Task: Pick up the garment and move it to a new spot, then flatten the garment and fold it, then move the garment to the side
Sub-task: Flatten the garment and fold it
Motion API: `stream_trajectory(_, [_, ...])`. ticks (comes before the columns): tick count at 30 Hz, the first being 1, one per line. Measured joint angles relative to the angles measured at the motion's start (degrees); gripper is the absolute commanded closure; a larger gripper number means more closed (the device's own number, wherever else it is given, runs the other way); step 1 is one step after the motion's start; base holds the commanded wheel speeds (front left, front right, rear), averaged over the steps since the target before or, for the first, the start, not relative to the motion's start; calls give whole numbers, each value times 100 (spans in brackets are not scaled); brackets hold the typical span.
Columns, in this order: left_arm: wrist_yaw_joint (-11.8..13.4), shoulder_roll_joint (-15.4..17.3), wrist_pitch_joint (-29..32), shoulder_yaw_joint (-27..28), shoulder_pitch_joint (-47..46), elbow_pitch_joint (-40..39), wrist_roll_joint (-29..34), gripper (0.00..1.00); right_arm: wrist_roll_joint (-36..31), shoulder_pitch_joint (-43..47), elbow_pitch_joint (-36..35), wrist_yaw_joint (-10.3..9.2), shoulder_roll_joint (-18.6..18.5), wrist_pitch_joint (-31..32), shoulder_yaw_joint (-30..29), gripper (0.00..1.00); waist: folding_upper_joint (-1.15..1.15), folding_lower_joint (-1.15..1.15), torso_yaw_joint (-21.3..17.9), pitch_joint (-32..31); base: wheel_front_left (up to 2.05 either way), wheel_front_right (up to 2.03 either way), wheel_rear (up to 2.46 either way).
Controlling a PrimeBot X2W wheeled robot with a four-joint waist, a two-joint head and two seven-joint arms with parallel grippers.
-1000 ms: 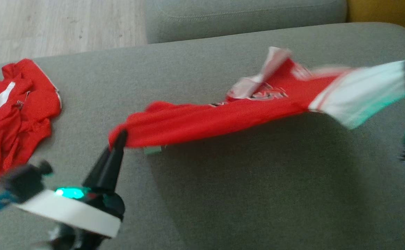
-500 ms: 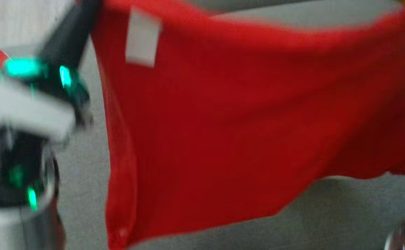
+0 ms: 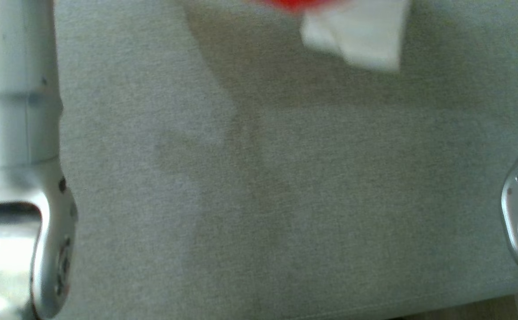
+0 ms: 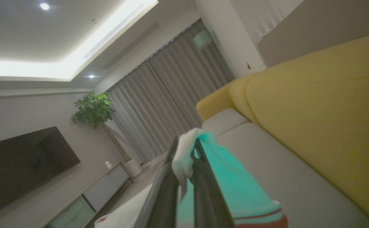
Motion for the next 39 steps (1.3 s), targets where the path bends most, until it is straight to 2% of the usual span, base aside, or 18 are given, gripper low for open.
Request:
stream_trajectory(4, [-401,68,-617,-12,-272,859,191,100,27,-79,474,0,0,-510,511,100,0,-3,-115,13,0,0,0])
stream_trajectory(6, [-590,85,-843,-3,-144,1185,200,100,59,185,590,0,-1,-714,684,100,0,-2,-167,-10,0,0,0])
stream_trajectory(8, [-891,92,-1061,-90,259,1333,203,100,345,713,583,0,-2,-862,878,100,0,-3,-191,-67,0,0,0])
stream_trajectory(9, [-891,92,-1061,-90,259,1333,203,100,345,713,583,0,-2,-862,878,100,0,-3,-191,-67,0,0,0])
stream_trajectory(12, [-1149,174,-1388,-315,1328,1346,324,100,598,1960,323,0,0,-970,1260,100,0,-3,-215,-211,0,0,0])
stream_trajectory(18, [-1237,242,-1695,-327,3942,588,40,100,928,4399,-459,0,-88,-1020,1413,100,0,-3,-252,-481,0,0,0])
stream_trajectory(22, [-1122,238,-1740,-380,5375,-370,-8,100,944,5514,-1083,0,-145,-1042,1259,100,1,-4,-193,-713,0,0,0])
stream_trajectory(24, [-967,137,-1668,-425,6338,-1166,-162,100,773,6422,-1605,0,-214,-922,1098,100,1,-5,-93,-904,0,0,0])
stream_trajectory(32, [-258,58,-1259,-658,8584,-3194,-337,100,68,8706,-3189,0,-21,-47,617,100,1,-5,177,-1244,0,0,0])
stream_trajectory(36, [-12,78,-910,-754,9331,-3829,-559,100,43,9224,-3661,0,119,196,455,100,1,-5,203,-1226,0,0,0])
stream_trajectory(39, [158,140,-631,-738,9231,-4086,-659,100,43,9072,-3855,0,132,346,369,100,1,-3,204,-1162,0,0,0])
